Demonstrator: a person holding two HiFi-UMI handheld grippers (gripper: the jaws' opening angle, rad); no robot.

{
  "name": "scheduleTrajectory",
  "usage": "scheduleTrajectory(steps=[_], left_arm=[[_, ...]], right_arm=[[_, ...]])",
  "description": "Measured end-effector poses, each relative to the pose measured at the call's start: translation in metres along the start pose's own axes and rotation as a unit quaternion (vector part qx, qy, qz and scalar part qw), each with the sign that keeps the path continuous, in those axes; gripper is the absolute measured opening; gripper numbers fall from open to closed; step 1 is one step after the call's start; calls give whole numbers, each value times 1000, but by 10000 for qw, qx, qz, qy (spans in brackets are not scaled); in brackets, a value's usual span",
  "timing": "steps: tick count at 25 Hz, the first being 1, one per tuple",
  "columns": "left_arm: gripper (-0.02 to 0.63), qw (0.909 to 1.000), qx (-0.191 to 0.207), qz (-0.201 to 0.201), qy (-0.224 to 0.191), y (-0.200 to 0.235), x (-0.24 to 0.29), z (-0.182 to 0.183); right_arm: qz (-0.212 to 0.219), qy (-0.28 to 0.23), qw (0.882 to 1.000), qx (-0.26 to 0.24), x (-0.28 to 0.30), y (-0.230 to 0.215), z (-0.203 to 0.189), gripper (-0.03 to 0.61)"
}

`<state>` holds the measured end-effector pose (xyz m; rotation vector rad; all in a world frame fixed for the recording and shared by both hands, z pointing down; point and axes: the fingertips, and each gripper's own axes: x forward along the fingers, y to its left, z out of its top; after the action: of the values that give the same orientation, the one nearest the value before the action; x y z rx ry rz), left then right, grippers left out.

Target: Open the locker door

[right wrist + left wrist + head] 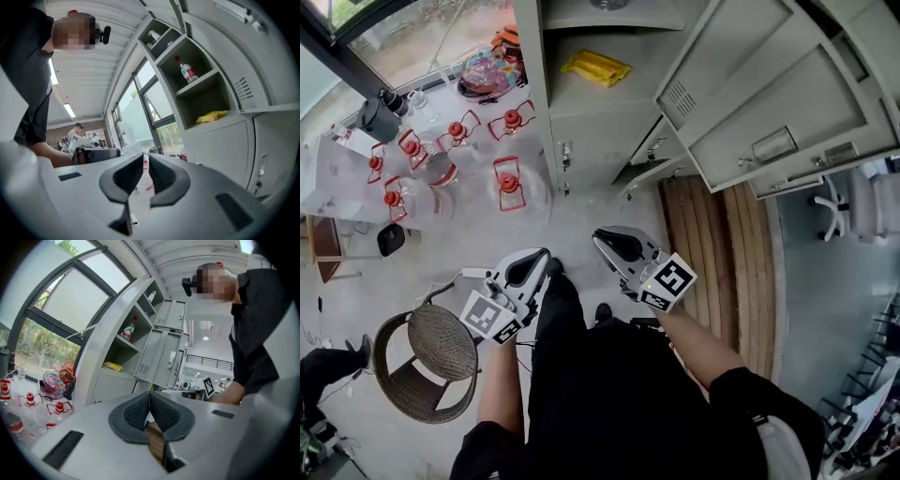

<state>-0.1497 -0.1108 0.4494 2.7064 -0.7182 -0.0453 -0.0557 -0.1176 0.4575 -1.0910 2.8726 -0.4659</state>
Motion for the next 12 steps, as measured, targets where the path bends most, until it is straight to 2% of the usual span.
scheduleTrajectory(steps=[4, 7, 9, 12], left_arm=[[17, 9996, -138, -231, 43, 52, 22, 1], [17, 9993, -90, -337, 145, 91, 38, 1], [17, 9994, -12, -279, 217, 116, 49, -1], [17, 9998, -130, -27, 157, 152, 60, -4]], right_arm=[[-306, 137, 9994, 23, 43, -41, -7, 77], [-604, 162, 9980, -18, 75, -71, -10, 81], [-783, 228, 9966, -99, 94, -92, -14, 83], [-986, 396, 9942, -189, 119, -118, -28, 84]])
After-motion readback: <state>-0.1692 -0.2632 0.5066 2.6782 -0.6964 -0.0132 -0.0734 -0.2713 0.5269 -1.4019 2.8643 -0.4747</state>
